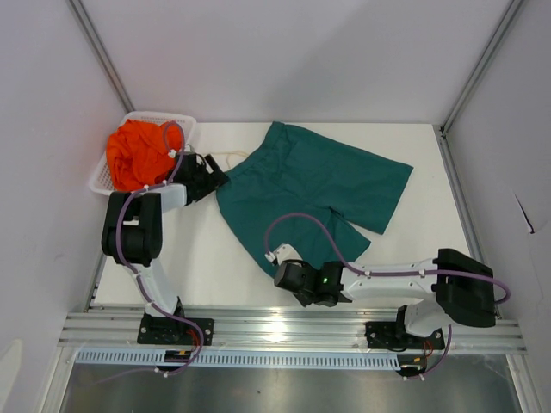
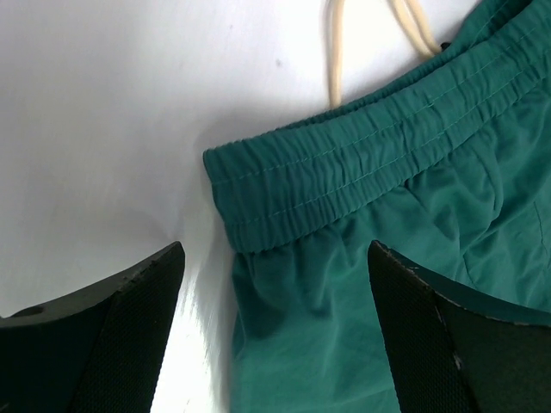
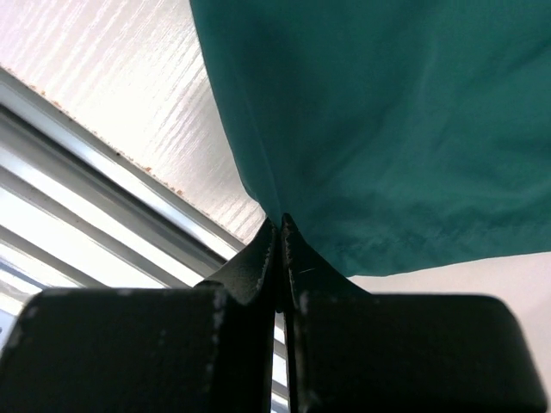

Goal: Fold and stack the shorts
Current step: Flatten the shorts out

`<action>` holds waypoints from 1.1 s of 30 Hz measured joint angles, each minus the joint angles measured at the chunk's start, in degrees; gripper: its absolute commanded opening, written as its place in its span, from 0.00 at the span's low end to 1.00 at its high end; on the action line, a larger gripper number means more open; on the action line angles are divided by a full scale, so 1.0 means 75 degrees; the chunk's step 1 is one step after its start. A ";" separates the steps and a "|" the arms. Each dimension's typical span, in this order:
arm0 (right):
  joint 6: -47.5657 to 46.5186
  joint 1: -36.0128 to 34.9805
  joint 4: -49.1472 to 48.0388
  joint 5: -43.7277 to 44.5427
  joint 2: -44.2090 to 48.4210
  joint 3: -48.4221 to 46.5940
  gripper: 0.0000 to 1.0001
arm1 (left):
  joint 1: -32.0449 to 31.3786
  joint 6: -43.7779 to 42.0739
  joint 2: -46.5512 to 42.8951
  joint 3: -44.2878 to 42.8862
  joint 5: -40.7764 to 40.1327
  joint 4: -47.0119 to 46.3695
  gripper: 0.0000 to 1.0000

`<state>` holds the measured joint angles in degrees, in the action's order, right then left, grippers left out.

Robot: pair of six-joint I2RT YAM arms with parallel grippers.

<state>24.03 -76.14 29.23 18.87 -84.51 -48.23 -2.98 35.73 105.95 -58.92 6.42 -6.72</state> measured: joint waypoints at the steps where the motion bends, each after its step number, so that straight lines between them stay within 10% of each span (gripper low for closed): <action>1: 0.0000 0.0009 -0.0015 -0.0020 0.0038 0.0020 0.00 | 0.0000 0.0041 0.0000 0.0009 0.0000 0.0061 0.87; 11: 0.0000 0.0076 -0.0122 -0.0201 0.0350 0.0198 0.00 | -0.0009 0.0495 0.0026 -0.0003 -0.0207 0.0201 0.68; 19: -0.0047 -0.0111 -0.0111 -0.0283 0.0697 0.0201 0.00 | -0.0090 0.0848 0.0437 -0.0510 -0.0414 0.0402 0.01; 33: -0.0224 -0.0790 -0.0166 -0.0399 0.1848 0.0475 0.00 | -0.0245 -0.0076 0.0338 -0.2133 -0.1644 0.3378 0.01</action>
<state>22.35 -82.06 27.99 15.88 -70.65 -44.66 -4.82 35.16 108.49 -74.91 -5.91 18.61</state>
